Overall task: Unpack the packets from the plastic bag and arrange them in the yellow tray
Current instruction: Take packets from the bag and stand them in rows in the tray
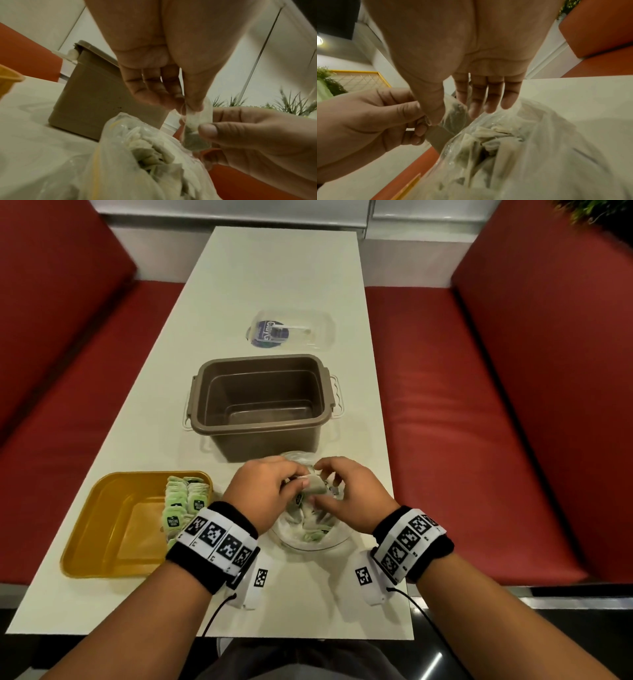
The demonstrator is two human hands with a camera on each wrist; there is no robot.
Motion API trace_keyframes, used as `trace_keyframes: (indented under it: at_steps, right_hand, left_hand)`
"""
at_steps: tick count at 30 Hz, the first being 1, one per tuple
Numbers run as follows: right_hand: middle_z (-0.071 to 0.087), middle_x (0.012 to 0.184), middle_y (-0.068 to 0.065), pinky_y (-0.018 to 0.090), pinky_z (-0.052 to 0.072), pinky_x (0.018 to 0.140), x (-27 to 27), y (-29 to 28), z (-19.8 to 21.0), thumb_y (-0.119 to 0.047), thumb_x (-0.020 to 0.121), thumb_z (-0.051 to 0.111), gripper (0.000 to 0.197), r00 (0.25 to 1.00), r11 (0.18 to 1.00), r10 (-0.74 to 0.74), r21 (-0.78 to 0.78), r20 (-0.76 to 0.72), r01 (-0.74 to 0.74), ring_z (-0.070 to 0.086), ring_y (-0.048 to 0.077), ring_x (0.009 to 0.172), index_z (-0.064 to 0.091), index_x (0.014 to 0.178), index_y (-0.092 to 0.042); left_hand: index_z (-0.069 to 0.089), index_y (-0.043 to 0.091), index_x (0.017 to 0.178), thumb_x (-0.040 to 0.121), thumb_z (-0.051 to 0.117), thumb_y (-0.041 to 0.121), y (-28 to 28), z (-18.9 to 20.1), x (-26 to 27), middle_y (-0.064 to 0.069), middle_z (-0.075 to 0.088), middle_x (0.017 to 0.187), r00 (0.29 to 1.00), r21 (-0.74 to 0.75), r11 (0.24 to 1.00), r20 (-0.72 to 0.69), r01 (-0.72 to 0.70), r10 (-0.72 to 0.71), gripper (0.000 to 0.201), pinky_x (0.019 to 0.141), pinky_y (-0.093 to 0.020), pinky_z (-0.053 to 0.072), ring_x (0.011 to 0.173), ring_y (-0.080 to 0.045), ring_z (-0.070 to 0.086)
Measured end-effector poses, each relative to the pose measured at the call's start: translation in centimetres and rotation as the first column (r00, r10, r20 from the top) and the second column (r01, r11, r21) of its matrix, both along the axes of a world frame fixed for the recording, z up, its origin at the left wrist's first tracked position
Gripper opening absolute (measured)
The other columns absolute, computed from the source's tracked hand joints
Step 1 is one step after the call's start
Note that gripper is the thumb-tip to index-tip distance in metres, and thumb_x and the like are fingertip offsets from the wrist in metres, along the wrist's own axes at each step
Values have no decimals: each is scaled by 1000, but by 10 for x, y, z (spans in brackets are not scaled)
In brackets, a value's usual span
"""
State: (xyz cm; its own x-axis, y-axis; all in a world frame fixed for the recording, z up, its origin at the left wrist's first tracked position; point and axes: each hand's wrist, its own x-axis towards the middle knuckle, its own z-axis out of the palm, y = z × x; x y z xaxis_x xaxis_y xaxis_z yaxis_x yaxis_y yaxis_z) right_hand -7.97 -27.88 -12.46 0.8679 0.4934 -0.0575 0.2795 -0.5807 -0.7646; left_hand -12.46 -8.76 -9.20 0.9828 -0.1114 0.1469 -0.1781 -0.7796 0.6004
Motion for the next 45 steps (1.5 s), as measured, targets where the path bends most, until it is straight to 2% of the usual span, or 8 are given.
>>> trace_keyframes:
  at_steps: [3,8,11,19,25,30,38,45]
  right_hand:
    - [69,82,-3,16,44,66,4,0,2,-25,86,74,11,999,997,19,80,-48,-15,60,6,70,67,93,-21]
    - [59,67,2,33,45,62,7,-5,-4,-18,86,67,13,993,999,-50,-5,-109,50,49,15,61,55,81,-14]
    - [48,63,-2,30,39,58,6,-4,-10,-11,84,60,19,988,998,-57,-22,-143,55,41,16,59,44,76,-17]
    - [63,81,9,36,45,65,6,2,-9,-10,92,43,11,969,997,-69,2,-237,72,54,23,69,44,102,-15]
    - [56,56,-7,26,41,60,7,16,4,-43,97,55,43,969,995,-80,32,-234,90,51,8,55,53,62,-19]
    - [60,65,0,29,46,61,7,24,8,-15,94,64,18,945,962,-46,240,-324,130,53,10,57,64,82,-1]
    - [65,83,-5,25,51,70,-3,37,21,-20,90,71,8,997,978,-39,202,-59,50,61,8,74,68,84,-24]
    - [63,92,-5,17,47,75,-13,61,32,-20,74,85,24,998,985,-31,171,55,21,59,7,83,69,91,-24]
  left_hand:
    - [74,25,90,85,72,23,-8,1,1,13,68,81,999,-79,996,-26,45,-48,5,72,-18,47,75,-3,61]
    - [65,30,74,80,73,44,-16,-23,4,13,66,63,931,125,978,-306,-169,200,18,71,-28,54,64,-2,63]
    - [57,25,72,73,70,60,-28,-32,3,8,64,70,903,287,944,-342,-165,261,37,67,-28,50,71,-13,61]
    - [66,23,85,85,61,39,-20,-20,4,2,67,80,928,302,943,-293,-138,230,18,71,-29,48,82,-21,62]
    - [66,28,74,75,75,24,-1,2,-7,14,64,73,991,6,993,-54,-121,121,10,65,-20,48,65,-2,59]
    - [67,24,72,70,81,20,4,4,-13,12,61,76,993,20,994,37,108,-109,15,66,-31,51,71,-9,56]
    - [68,27,105,87,69,30,30,15,-14,14,57,91,993,-3,996,85,-86,86,18,68,-22,46,67,-4,53]
    - [69,26,88,88,66,24,47,34,-17,14,57,86,995,44,998,91,-38,34,4,68,-24,44,73,-6,52]
